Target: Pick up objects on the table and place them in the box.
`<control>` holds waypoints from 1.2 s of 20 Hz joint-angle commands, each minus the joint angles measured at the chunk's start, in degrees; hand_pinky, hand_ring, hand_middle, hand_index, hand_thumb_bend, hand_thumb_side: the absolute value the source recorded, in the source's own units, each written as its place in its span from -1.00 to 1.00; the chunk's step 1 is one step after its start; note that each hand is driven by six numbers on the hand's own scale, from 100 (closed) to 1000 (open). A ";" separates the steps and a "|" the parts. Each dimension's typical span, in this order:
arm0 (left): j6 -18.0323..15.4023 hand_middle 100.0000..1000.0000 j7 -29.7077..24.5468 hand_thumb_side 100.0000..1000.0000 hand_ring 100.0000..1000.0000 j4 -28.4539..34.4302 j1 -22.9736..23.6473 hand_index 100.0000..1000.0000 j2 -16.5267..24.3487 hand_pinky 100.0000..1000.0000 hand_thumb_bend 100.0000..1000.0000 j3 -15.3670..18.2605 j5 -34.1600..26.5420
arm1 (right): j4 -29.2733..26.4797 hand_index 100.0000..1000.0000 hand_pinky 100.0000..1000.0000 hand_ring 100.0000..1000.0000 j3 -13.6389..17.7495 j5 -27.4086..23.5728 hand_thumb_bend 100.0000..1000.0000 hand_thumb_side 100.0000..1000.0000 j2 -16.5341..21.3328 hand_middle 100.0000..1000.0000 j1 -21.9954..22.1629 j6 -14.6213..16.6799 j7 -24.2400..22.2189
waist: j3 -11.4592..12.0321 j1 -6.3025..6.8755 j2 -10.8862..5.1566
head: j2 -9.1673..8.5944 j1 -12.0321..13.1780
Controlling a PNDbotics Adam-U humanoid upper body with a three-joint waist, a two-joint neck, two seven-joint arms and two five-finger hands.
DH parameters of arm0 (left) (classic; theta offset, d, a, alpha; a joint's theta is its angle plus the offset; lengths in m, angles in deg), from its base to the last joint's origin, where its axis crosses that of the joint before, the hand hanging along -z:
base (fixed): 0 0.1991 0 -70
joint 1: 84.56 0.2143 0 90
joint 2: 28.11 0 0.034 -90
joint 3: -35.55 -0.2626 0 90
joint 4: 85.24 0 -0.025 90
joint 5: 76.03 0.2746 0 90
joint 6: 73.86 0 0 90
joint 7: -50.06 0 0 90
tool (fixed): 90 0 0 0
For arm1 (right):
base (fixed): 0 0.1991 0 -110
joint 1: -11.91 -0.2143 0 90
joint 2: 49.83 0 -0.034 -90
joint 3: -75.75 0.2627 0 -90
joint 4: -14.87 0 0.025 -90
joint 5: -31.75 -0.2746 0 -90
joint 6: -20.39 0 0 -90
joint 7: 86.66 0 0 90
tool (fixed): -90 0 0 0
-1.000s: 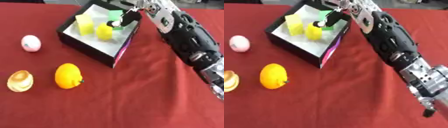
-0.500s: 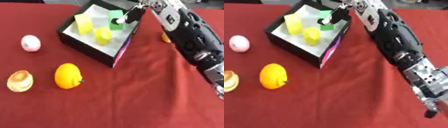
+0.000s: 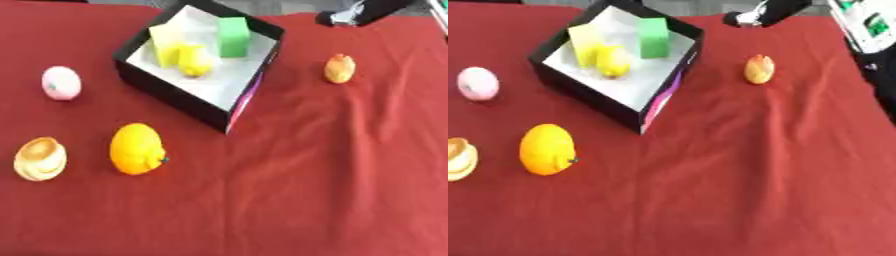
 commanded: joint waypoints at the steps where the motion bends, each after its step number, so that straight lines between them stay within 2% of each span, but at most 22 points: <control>1: 0.32 0.42 0.00 -0.01 0.48 0.22 -0.25 0.47 1.94 0.34 -0.54 0.69 0.09 | -2.15 0.84 0.84 0.76 2.10 -0.28 -0.20 -0.11 5.24 0.64 2.08 0.64 0.68 | -0.21 0.11 -1.42 | -0.43 0.22; 3: 0.36 0.42 -0.04 -0.01 0.48 0.15 -0.28 0.47 1.96 0.34 -0.54 0.76 0.11 | -2.55 0.83 0.81 0.77 2.59 0.81 -0.20 0.02 6.47 0.63 4.41 1.56 1.09 | -0.22 0.08 -1.35 | -0.62 0.27; 5: 0.41 0.42 -0.13 -0.01 0.48 0.11 -0.33 0.47 1.95 0.34 -0.54 0.76 0.13 | -2.38 0.82 0.79 0.75 2.91 2.33 -0.20 0.06 7.06 0.61 6.04 2.16 1.54 | -0.18 0.07 -1.30 | -0.77 0.30; 7: 0.54 0.42 -0.30 0.00 0.48 -0.02 -0.34 0.47 1.98 0.34 -0.54 0.71 0.14 | -1.66 0.82 0.78 0.74 2.97 3.80 -0.48 0.18 7.20 0.62 6.94 2.52 1.80 | -0.15 0.08 -1.22 | -0.90 0.34; 8: 0.59 0.42 -0.39 0.00 0.48 -0.06 -0.35 0.47 1.98 0.34 -0.54 0.70 0.13 | -1.25 0.81 0.78 0.74 2.92 4.66 -0.53 0.21 7.17 0.62 7.09 2.63 1.97 | -0.13 0.09 -1.18 | -0.95 0.33; 20: 0.86 0.41 -0.77 -0.01 0.48 -0.12 -0.60 0.47 1.78 0.34 -0.53 0.76 0.09 | 3.89 0.82 0.75 0.76 1.66 10.79 -0.50 0.32 5.27 0.66 5.99 5.62 1.11 | 0.29 0.05 -0.86 | -0.86 0.19; 24: 0.95 0.41 -0.99 -0.01 0.49 -0.16 -0.59 0.47 1.85 0.34 -0.53 0.75 0.06 | 4.38 0.82 0.75 0.77 1.35 11.66 -0.41 0.35 5.27 0.67 6.22 6.85 0.25 | 0.29 -0.02 -0.84 | -0.78 0.18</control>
